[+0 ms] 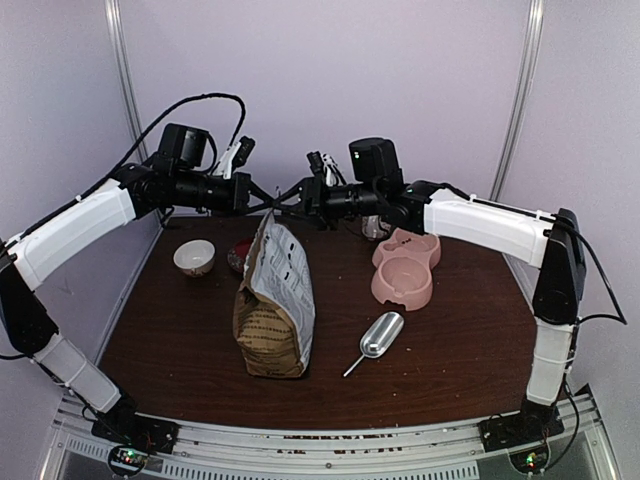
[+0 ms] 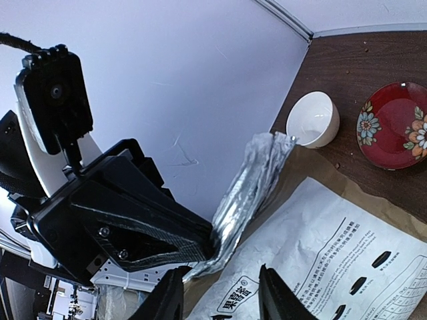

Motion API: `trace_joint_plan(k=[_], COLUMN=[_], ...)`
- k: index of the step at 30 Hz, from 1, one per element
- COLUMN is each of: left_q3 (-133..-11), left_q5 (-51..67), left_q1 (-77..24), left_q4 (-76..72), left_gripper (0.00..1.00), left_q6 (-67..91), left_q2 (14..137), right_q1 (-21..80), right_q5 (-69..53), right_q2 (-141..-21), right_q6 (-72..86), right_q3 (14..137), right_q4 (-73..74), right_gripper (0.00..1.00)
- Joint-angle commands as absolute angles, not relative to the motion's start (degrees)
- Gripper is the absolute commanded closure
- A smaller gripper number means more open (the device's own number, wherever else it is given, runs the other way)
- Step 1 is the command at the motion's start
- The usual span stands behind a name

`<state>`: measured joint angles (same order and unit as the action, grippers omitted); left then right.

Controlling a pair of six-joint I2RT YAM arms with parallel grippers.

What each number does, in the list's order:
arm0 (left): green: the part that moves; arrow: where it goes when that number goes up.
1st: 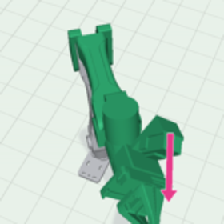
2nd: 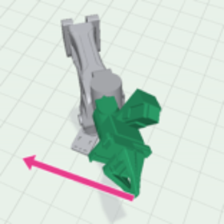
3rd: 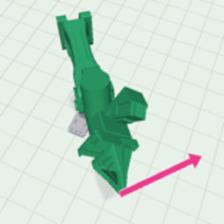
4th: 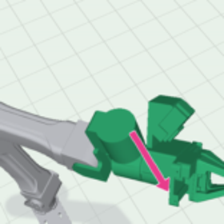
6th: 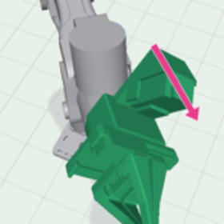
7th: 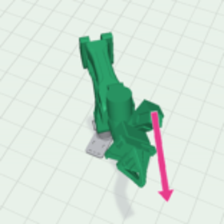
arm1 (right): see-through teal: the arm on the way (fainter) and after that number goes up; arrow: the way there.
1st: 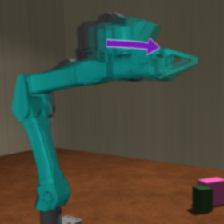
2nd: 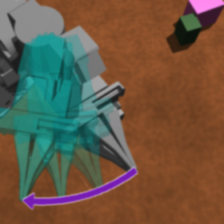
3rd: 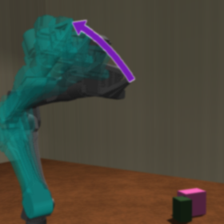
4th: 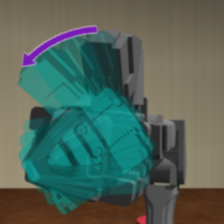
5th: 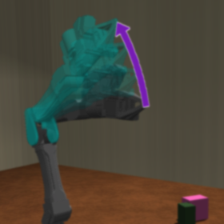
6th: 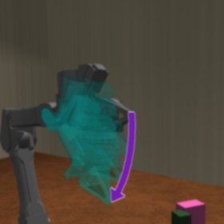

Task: Serve the pet food
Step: Open the seal of the pet food bag.

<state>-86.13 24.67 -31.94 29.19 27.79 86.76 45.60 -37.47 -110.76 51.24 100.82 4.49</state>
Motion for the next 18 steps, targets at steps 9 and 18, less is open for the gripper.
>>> trace_joint_plan(k=[9, 18], left_q3=[-84.25, -84.11], left_q5=[24.52, 24.3], left_q1=[-32.23, -32.19], left_q4=[31.9, 31.89], left_gripper=[1.0, 1.0], left_q6=[28.24, 28.23], left_q2=[85.7, 85.6], right_q1=[45.53, 45.62], right_q5=[-37.53, -38.48], right_q2=[-112.18, -113.04], right_q6=[51.42, 51.53], right_q3=[103.69, 103.55], right_q4=[3.78, 2.81], right_gripper=[0.66, 0.78])
